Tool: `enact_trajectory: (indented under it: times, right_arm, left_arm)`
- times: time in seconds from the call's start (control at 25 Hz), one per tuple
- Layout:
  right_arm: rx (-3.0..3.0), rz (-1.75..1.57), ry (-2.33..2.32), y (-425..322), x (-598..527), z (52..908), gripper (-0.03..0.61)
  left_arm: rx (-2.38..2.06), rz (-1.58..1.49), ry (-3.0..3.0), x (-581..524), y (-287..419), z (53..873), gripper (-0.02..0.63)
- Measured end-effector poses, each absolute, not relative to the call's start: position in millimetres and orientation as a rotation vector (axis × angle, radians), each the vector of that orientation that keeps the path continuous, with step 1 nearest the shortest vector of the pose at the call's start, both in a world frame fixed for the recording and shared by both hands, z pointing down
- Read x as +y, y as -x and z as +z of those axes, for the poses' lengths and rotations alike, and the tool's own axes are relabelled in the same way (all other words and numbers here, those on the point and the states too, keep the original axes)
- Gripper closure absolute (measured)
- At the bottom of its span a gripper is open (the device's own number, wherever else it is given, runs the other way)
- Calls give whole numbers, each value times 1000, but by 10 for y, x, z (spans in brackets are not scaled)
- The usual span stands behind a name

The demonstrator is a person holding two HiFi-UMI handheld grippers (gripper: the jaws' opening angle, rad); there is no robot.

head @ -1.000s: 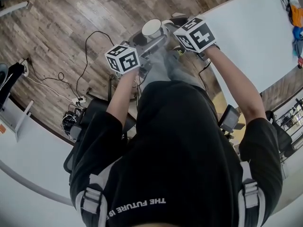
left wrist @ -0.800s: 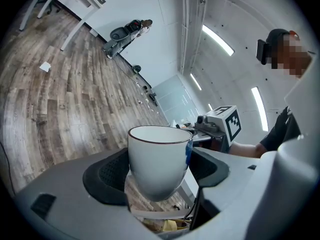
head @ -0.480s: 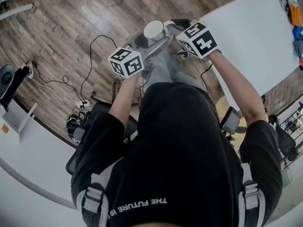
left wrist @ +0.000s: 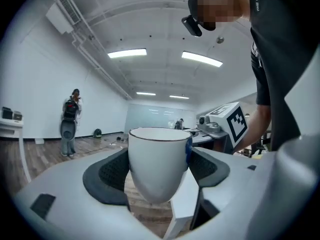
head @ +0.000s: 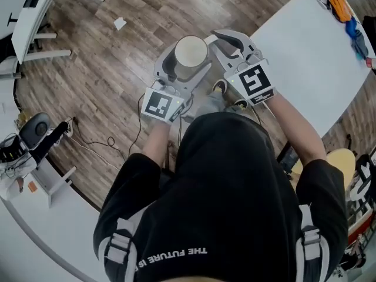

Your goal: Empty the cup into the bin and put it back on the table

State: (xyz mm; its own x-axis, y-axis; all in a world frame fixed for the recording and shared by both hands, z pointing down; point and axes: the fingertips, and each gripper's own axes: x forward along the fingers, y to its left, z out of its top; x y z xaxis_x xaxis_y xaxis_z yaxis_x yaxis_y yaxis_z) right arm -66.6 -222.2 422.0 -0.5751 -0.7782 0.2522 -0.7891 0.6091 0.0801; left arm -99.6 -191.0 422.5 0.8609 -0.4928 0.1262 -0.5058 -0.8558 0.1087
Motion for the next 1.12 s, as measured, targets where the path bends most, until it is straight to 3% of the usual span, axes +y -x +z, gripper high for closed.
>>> enact_trajectory:
  times: [0.28,0.68,0.88,1.12]
  right_arm:
    - [-2269,39,-1736,-807,-1584,3825,523]
    - [-1756,119,-2287,-2802,323,3690,525]
    - [-1656,236,-2377,-3201,746,4071,525]
    - [-1569,486,-2381,-3436,979,5249,525]
  left_arm:
    - [-166,141,-3064,-1459,-394,3862,249]
    - [663,118,-3089,251,-2373,3721,249]
    - [790,201,-3044,644,-2768,4089,249]
    - [873,429,-3008,866,-3013,5203,249]
